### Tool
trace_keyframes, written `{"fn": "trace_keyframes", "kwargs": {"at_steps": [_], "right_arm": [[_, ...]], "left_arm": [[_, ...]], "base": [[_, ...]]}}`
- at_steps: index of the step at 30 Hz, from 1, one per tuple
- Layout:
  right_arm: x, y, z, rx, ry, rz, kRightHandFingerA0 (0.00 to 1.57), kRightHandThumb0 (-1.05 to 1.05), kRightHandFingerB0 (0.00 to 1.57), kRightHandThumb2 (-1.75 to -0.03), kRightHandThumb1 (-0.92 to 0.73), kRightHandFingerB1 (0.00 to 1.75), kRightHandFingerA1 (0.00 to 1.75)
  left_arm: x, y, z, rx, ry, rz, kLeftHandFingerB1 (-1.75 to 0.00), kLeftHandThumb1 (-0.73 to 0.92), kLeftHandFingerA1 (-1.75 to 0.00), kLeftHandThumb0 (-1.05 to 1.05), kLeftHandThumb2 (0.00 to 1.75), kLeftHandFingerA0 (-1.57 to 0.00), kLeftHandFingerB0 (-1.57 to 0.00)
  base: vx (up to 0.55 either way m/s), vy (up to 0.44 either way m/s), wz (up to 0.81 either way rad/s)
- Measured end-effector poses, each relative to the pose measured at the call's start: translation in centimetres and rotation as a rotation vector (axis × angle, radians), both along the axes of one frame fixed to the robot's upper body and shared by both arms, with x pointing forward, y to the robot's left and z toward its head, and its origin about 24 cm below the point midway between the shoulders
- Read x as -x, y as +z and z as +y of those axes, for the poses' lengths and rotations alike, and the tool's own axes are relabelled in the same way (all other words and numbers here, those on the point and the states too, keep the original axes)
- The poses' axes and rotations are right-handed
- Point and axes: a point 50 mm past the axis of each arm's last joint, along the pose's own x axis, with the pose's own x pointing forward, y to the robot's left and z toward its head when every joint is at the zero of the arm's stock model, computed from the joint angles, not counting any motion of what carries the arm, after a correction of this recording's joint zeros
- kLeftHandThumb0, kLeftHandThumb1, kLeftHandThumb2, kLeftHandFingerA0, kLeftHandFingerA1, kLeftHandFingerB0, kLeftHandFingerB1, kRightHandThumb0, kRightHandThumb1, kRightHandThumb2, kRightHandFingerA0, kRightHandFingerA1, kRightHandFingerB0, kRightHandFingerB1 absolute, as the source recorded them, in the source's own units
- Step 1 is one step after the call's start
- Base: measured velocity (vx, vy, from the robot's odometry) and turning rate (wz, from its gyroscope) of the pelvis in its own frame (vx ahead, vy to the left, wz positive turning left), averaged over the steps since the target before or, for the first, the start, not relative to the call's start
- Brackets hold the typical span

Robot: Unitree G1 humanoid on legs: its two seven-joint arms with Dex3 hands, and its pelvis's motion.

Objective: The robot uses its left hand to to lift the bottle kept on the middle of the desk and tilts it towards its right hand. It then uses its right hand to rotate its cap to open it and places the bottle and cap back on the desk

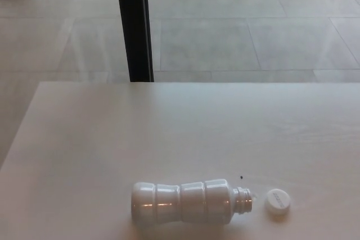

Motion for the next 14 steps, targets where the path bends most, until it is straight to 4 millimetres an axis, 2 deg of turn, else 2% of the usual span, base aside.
{"fn": "trace_keyframes", "kwargs": {"at_steps": [1, 2, 3, 4, 5, 6, 7, 8, 9, 11, 13, 14], "right_arm": [[0.7, -0.5, -0.5, -0.032, -0.041, -0.012, 0.03, -0.55, 0.08, -0.75, -0.66, 0.32, 0.46], [1.2, -0.8, -0.8, -0.055, -0.07, -0.021, 0.03, -0.49, 0.12, -0.62, -0.73, 0.29, 0.49], [1.9, -1.3, -1.2, -0.085, -0.108, -0.032, 0.02, -0.5, 0.14, -0.62, -0.72, 0.3, 0.45], [2.3, -1.6, -1.4, -0.107, -0.134, -0.039, 0.02, -0.5, 0.14, -0.62, -0.72, 0.3, 0.45], [3.2, -2.4, -1.7, -0.148, -0.182, -0.053, 0.04, -0.33, 0.0, -1.08, -0.58, 0.48, 0.54], [3.6, -2.7, -1.8, -0.167, -0.202, -0.059, 0.12, -0.55, 0.21, -0.63, -0.76, 0.32, 0.46], [4.6, -3.8, -2.1, -0.219, -0.259, -0.071, 0.14, -0.54, 0.26, -0.64, -0.77, 0.34, 0.47], [5.3, -4.5, -2.2, -0.253, -0.296, -0.077, 0.12, -0.6, 0.22, -0.88, -0.59, 0.45, 0.53], [5.9, -5.2, -2.2, -0.288, -0.332, -0.081, 0.12, -0.61, 0.23, -0.87, -0.58, 0.46, 0.52], [7.4, -7.1, -2.2, -0.37, -0.413, -0.088, 0.09, -0.59, 0.24, -0.84, -0.55, 0.46, 0.52], [8.9, -8.9, -1.8, -0.455, -0.49, -0.09, 0.1, -0.57, 0.26, -0.84, -0.54, 0.48, 0.52], [9.0, -9.2, -1.8, -0.467, -0.499, -0.091, 0.1, -0.57, 0.26, -0.84, -0.54, 0.48, 0.52]], "left_arm": [[1.3, -0.7, 0.3, 0.02, 0.051, 0.016, -0.38, 0.89, -0.33, -0.73, 0.71, 0.0, -0.01], [2.2, -1.2, 0.5, 0.035, 0.086, 0.028, -0.2, 0.92, -0.29, -0.69, 0.72, 0.0, 0.0], [3.3, -1.9, 0.6, 0.055, 0.127, 0.045, -0.68, 0.84, -0.53, -0.66, 0.64, 0.0, -0.08], [4.0, -2.3, 0.7, 0.068, 0.155, 0.056, -0.68, 0.84, -0.53, -0.66, 0.64, 0.0, -0.08], [5.3, -2.9, 0.9, 0.089, 0.205, 0.072, -0.36, 0.66, -0.47, -0.86, 1.07, 0.0, 0.0], [5.8, -3.2, 0.9, 0.098, 0.227, 0.077, -0.38, 0.65, -0.52, -0.87, 1.09, 0.0, 0.0], [7.1, -3.9, 0.9, 0.126, 0.282, 0.087, -0.38, 0.65, -0.58, -0.9, 1.07, -0.01, 0.0], [7.8, -4.3, 0.9, 0.146, 0.313, 0.092, -0.38, 0.69, -0.49, -0.9, 1.11, 0.0, 0.0], [8.5, -4.8, 0.7, 0.165, 0.34, 0.096, -0.41, 0.61, -0.5, -0.86, 1.05, 0.0, -0.02], [9.9, -5.7, 0.3, 0.209, 0.395, 0.106, -0.42, 0.6, -0.57, -0.87, 1.05, -0.01, -0.07], [11.0, -6.5, -0.2, 0.249, 0.442, 0.107, -0.48, 0.6, -0.58, -0.8, 0.99, -0.04, -0.02], [11.1, -6.7, -0.3, 0.255, 0.447, 0.107, -0.48, 0.6, -0.58, -0.8, 0.99, -0.04, -0.02]], "base": [[0.0, 0.0, 0.0], [0.0, 0.0, 0.0], [0.0, 0.0, 0.0], [0.0, 0.0, 0.0], [0.0, 0.0, 0.0], [0.0, 0.0, 0.0], [0.0, 0.0, 0.0], [0.0, 0.0, 0.0], [0.0, 0.0, 0.0], [0.0, 0.0, 0.0], [0.0, 0.0, 0.0], [0.0, 0.0, 0.0]]}}
